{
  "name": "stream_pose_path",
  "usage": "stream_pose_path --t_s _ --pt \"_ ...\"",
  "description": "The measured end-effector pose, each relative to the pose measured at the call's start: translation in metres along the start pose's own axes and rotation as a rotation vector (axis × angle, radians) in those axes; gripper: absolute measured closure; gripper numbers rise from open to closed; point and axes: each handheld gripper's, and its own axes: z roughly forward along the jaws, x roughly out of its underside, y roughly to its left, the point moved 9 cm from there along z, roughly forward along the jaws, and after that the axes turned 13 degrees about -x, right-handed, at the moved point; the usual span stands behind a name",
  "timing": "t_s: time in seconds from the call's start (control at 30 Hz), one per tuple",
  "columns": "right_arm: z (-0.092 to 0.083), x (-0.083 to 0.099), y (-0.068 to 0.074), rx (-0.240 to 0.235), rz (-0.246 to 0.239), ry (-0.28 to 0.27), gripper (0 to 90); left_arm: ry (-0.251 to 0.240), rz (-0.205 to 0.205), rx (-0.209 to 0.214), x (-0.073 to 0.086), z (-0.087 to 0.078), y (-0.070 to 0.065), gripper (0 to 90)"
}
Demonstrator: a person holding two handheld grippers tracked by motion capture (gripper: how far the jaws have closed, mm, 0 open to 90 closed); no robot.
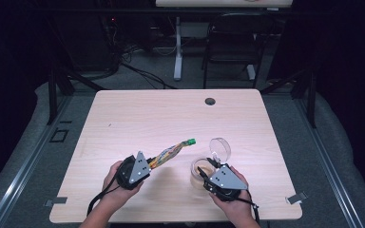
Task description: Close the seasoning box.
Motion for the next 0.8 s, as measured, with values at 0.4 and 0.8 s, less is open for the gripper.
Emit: stream_pose_path --t_s 0.4,0.8 --pt "0.000 0.000 -0.001 0.002 0.001 -0.003 55.4 -0.002 -0.148 0.033 0.007 0.002 0.011 88.1" --pt "0.000 0.000 0.000 -0.001 0.001 -0.002 55.5 -0.019 -0.314 0.063 0.016 0.000 0.028 88.6"
